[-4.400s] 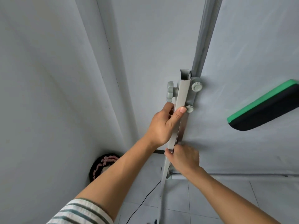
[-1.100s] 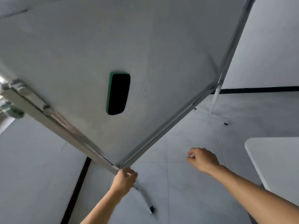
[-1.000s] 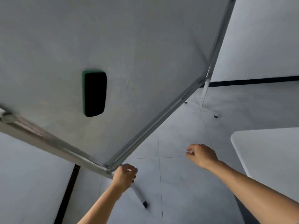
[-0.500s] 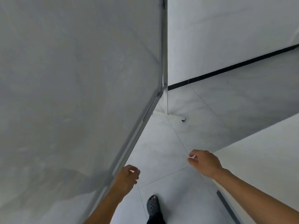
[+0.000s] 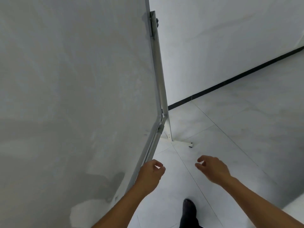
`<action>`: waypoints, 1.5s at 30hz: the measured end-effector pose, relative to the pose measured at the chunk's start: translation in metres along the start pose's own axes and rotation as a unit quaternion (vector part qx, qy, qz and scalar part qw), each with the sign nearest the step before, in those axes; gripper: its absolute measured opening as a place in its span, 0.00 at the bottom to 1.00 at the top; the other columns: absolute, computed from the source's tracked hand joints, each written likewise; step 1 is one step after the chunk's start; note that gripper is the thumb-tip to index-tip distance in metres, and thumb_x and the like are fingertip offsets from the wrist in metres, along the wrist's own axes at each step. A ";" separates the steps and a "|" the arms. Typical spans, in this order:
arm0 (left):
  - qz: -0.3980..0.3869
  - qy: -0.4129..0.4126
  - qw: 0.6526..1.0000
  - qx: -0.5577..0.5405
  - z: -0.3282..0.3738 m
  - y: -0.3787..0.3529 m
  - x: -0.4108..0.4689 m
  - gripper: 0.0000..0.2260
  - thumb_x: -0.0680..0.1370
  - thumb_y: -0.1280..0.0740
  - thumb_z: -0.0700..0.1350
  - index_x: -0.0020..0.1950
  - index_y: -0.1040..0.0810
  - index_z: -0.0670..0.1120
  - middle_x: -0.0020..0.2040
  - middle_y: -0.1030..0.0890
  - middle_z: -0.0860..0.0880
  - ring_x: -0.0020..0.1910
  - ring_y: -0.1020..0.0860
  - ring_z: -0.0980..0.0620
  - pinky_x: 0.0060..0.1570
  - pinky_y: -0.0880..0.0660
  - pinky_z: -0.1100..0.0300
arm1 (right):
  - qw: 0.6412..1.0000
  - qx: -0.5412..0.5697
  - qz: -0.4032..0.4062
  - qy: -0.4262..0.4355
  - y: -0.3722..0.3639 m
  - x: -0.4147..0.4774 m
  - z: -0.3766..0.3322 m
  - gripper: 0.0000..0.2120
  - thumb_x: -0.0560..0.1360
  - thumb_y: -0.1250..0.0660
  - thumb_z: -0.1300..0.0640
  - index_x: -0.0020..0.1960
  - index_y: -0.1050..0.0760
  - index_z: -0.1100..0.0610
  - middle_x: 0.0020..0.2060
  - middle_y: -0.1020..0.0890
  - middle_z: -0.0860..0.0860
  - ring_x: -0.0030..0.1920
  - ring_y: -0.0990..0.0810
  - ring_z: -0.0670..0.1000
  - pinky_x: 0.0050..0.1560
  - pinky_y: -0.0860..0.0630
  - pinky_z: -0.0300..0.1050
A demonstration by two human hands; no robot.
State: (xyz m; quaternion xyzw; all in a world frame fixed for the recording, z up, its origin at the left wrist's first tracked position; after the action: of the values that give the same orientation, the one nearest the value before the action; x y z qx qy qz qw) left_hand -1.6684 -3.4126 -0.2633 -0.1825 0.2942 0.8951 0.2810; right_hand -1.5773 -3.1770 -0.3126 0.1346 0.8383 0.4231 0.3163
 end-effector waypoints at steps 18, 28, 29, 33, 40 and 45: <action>0.181 -0.077 0.980 -0.022 0.218 0.051 0.234 0.02 0.77 0.34 0.45 0.46 0.21 0.48 0.39 0.17 0.50 0.41 0.18 0.50 0.43 0.21 0.56 | 0.995 -0.018 0.004 0.096 0.165 0.269 -0.075 0.17 0.76 0.37 0.44 0.61 0.24 0.51 0.50 0.14 0.47 0.48 0.18 0.49 0.47 0.24 0.42; 0.312 -0.090 0.945 -0.044 0.279 0.094 0.308 0.07 0.75 0.31 0.44 0.44 0.25 0.56 0.39 0.18 0.57 0.40 0.19 0.58 0.39 0.26 0.67 | 0.948 -0.105 -0.085 0.287 0.225 0.419 -0.213 0.18 0.75 0.35 0.44 0.64 0.27 0.47 0.53 0.16 0.45 0.47 0.18 0.44 0.54 0.21 0.44; 0.323 -0.072 0.943 -0.043 0.277 0.095 0.312 0.08 0.75 0.30 0.44 0.41 0.26 0.56 0.36 0.18 0.57 0.40 0.19 0.60 0.37 0.27 0.70 | 0.938 -0.113 -0.104 0.311 0.225 0.427 -0.227 0.19 0.75 0.35 0.44 0.64 0.28 0.46 0.53 0.16 0.44 0.47 0.18 0.44 0.54 0.21 0.44; 0.375 -0.017 0.926 -0.044 0.282 0.098 0.316 0.06 0.73 0.32 0.52 0.39 0.25 0.63 0.40 0.19 0.68 0.41 0.22 0.71 0.35 0.27 0.75 | 0.872 -0.132 -0.197 0.429 0.211 0.444 -0.280 0.23 0.73 0.32 0.44 0.66 0.31 0.42 0.56 0.19 0.42 0.45 0.18 0.41 0.52 0.24 0.39; 0.569 0.072 0.819 -0.025 0.315 0.102 0.285 0.11 0.77 0.42 0.60 0.38 0.25 0.61 0.36 0.20 0.71 0.39 0.21 0.66 0.35 0.29 0.76 | 0.672 -0.230 -0.334 0.620 0.176 0.434 -0.318 0.30 0.74 0.32 0.46 0.72 0.40 0.42 0.64 0.25 0.43 0.51 0.19 0.44 0.53 0.24 0.42; 0.690 0.112 0.715 -0.007 0.357 0.103 0.244 0.08 0.75 0.39 0.62 0.43 0.28 0.59 0.36 0.18 0.62 0.42 0.20 0.62 0.36 0.27 0.76 | 0.584 -0.233 -0.362 0.689 0.167 0.414 -0.328 0.38 0.72 0.31 0.43 0.75 0.49 0.41 0.70 0.30 0.44 0.51 0.19 0.46 0.54 0.22 0.47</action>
State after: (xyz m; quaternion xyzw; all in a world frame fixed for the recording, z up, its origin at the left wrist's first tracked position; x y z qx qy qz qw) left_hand -1.9783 -3.1608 -0.0684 -0.0301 0.3616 0.8156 -0.4506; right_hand -2.1117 -3.0762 -0.2071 -0.5897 0.6572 0.4206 -0.2083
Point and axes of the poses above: each hand's wrist, its own x-axis towards the middle knuckle, its own y-axis out of the back of the hand, z = x × y, the point moved 10 cm from there along x, towards the middle knuckle
